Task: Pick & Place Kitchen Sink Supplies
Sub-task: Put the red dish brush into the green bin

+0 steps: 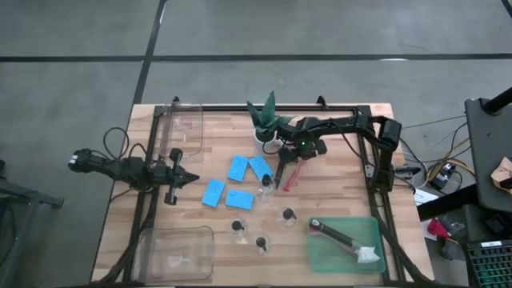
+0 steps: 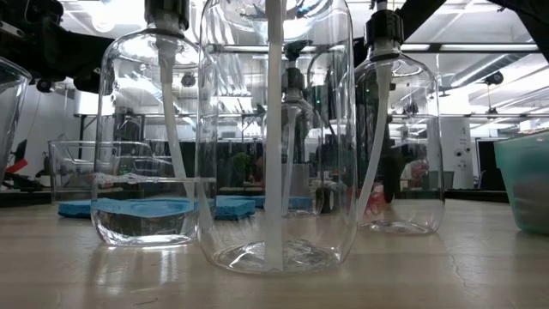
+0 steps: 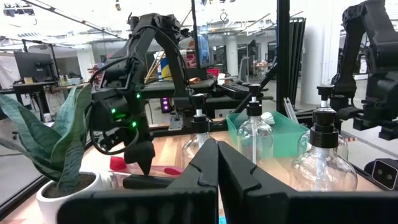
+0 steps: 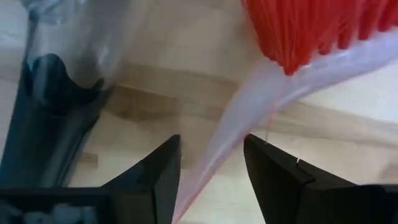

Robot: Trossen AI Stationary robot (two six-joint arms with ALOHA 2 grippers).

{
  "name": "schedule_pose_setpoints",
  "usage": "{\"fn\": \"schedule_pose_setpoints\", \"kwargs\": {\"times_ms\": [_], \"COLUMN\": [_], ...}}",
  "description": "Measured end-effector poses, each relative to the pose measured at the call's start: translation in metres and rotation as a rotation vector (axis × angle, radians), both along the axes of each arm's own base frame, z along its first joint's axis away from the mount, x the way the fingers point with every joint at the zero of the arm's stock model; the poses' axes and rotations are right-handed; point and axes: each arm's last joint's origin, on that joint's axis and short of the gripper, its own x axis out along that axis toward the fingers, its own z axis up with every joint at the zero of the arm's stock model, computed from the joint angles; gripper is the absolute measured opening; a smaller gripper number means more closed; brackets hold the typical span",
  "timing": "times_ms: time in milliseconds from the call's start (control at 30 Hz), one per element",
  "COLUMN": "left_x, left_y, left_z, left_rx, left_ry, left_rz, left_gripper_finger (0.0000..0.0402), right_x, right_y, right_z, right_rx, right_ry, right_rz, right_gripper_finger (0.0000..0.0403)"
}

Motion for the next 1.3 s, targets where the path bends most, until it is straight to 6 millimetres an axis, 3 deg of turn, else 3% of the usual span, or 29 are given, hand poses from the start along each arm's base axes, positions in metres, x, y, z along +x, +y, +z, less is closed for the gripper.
{"fn": "schedule_pose_setpoints", "kwargs": {"times_ms": [267,567,967,1300], "left_x": [0.0,0.0,0.0,0.0], "left_y": [0.0,0.0,0.0,0.0], "left_z": [0.0,0.0,0.0,0.0], "left_rx": [0.0,0.0,0.0,0.0], "left_ry": [0.0,0.0,0.0,0.0], "left_rz": [0.0,0.0,0.0,0.0], "left_gripper_finger": [0.0,0.0,0.0,0.0], "right_x": [0.001,-0.003,-0.015,-0.035], "right_y": [-0.003,-0.004,0.004,0.022], "right_z": [-0.01,0.004,0.025,0.079], "right_rx": [0.018,-0.02,0.017,-0.025], "right_ry": [0.018,-0.013,0.019,-0.096], "right_rz": [0.067,0.105,0.167,0.316], "right_gripper_finger": [0.0111,0.0041,0.0046,0.0042]}}
